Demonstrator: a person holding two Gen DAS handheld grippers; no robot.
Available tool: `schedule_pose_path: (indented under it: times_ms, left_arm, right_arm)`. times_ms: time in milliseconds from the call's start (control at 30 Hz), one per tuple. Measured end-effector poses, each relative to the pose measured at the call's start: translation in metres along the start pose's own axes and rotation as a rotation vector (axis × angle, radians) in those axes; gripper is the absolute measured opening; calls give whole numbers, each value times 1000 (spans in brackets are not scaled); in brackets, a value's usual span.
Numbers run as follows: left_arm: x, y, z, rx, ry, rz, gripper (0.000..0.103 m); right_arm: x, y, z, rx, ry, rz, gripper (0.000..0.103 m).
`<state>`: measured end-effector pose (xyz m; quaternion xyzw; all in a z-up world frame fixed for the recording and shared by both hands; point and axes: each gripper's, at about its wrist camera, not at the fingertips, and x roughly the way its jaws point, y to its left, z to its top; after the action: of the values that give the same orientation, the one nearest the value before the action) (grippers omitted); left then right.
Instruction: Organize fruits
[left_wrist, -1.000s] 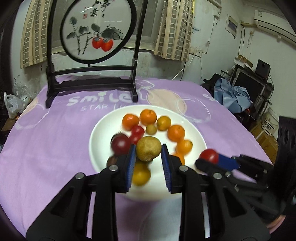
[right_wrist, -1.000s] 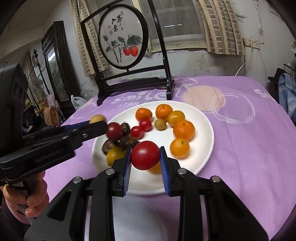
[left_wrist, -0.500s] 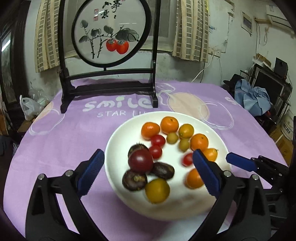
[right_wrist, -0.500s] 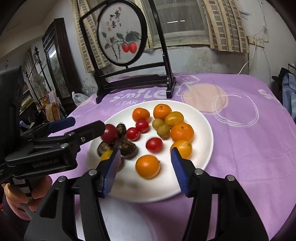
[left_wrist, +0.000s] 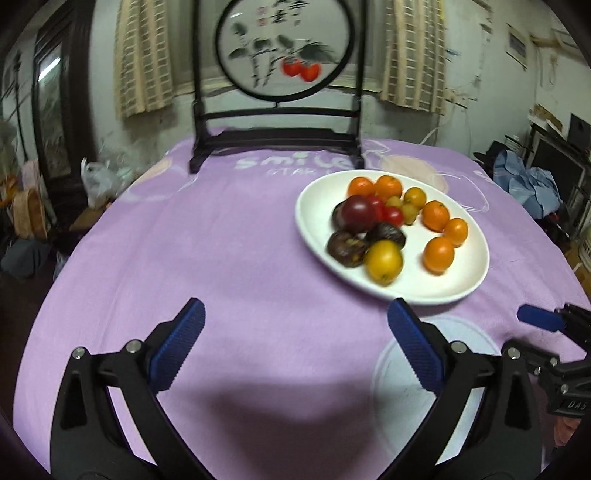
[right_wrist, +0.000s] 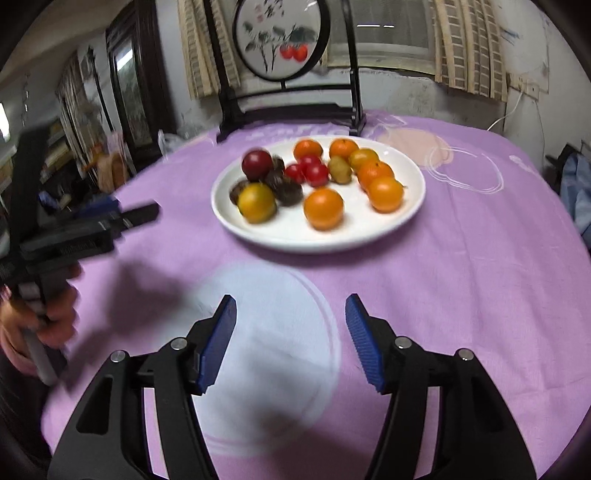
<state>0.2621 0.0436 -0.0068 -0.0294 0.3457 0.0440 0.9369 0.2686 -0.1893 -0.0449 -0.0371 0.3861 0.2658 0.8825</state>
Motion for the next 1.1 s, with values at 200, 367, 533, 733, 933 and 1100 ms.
schedule_pose_path:
  times_ms: [200,367,533,733,933,1100]
  left_arm:
    - [-1,19,-3,-52,10,26,101]
    - [-5,18,-2,-62,2,4,101]
    - [-9,7,-2,-21,-11,4,101]
    - [-16,-12,-6,65,4,-7,101]
    - [-23,-22,-11,100,-10,-13,101]
    - [-27,-25,-13,111,-21,-10,101]
  right_arm:
    - [-7,-45,-1,130,-15,-97,62]
    - [-13,-43,0,142,-37,-41,62]
    - [-18,-24,2,78,-50,-36,62]
    - [-28,-10,-2,49,-52,-51,64]
    - [-33,0,-6,23,-50,-23,64]
    - [-36,4,-6,12,-65,-34,64]
